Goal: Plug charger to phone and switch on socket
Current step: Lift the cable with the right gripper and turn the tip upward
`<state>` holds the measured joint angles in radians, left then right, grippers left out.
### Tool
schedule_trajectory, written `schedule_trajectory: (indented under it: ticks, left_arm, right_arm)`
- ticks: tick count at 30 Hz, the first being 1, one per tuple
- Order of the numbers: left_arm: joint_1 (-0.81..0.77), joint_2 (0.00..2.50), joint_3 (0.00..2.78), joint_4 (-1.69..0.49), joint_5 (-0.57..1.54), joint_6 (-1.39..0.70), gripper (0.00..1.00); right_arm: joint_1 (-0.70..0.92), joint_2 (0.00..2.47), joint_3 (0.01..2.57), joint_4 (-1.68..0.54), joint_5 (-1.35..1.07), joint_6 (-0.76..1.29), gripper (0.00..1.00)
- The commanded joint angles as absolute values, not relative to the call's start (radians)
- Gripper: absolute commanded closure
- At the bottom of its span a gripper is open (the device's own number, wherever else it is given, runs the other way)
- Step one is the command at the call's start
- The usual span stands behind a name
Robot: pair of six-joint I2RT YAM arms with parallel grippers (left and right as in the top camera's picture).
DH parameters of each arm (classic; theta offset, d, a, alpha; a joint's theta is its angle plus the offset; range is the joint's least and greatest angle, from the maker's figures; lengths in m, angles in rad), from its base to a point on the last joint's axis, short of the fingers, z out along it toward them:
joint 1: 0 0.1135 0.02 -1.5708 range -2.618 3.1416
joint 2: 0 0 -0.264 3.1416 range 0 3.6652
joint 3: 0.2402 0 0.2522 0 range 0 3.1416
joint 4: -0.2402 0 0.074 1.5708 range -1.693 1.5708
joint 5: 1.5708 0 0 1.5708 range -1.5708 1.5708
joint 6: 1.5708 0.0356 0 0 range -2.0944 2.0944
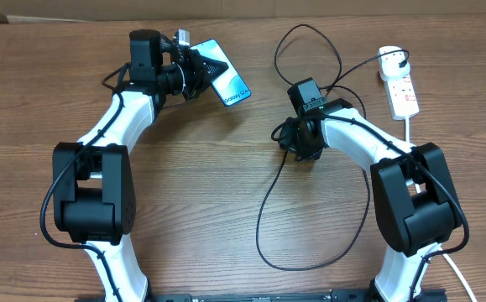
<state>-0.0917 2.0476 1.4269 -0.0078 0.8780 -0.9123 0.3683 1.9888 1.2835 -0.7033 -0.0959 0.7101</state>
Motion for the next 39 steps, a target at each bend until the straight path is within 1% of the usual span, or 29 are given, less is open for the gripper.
schedule_trajectory:
  ticks: [1,5,9,10,12,15,17,21,25,30,32,35,39]
  left_arm:
    - [-0.092,2.040,1.443,0.004,0.908,-0.897,0.96]
    - [-0.091,2.040,1.443,0.004,0.902,-0.897,0.96]
    - [-0.089,2.040,1.443,0.004,0.903,-0.897,0.96]
    - [-0.086,2.040,1.443,0.004,0.903,-0.897,0.96]
    - [-0.078,2.040,1.443,0.004,0.902,-0.897,0.96]
    - [-0.071,2.040,1.443,0.004,0.902,-0.898,0.96]
    - [-0.067,2.040,1.443,0.004,0.903,-0.898,0.96]
    - [-0.067,2.040,1.443,0.004,0.907,-0.898,0.96]
    - [-0.065,2.040,1.443,0.004,0.910,-0.898,0.96]
    - [-0.065,2.040,1.443,0.004,0.910,-0.898,0.96]
    - [-0.065,2.040,1.443,0.004,0.910,-0.898,0.96]
    - [-0.065,2.040,1.443,0.004,0.910,-0.898,0.96]
    - [-0.064,2.040,1.443,0.004,0.910,-0.898,0.96]
  right_arm:
    - [0.363,2.029,1.269,-0.696,-0.025,0.704,0.71]
    - [0.363,2.075,1.269,-0.673,-0.065,0.699,0.73]
    - [0.363,2.099,1.269,-0.664,-0.093,0.700,0.87]
    - [0.363,2.100,1.269,-0.665,-0.091,0.700,0.92]
    - [0.365,2.100,1.269,-0.678,-0.081,0.700,0.96]
    - [0.366,2.103,1.269,-0.716,-0.021,0.699,0.96]
    - [0.366,2.104,1.269,-0.736,0.017,0.699,0.93]
    - [0.368,2.104,1.269,-0.744,0.076,0.699,0.91]
    - [0.371,2.104,1.269,-0.755,0.136,0.699,0.91]
    - [0.371,2.104,1.269,-0.777,0.146,0.699,0.91]
    - [0.375,2.106,1.269,-0.777,0.146,0.699,0.96]
    - [0.377,2.107,1.269,-0.776,0.127,0.699,0.96]
    - [0.373,2.106,1.270,-0.753,0.028,0.698,0.96]
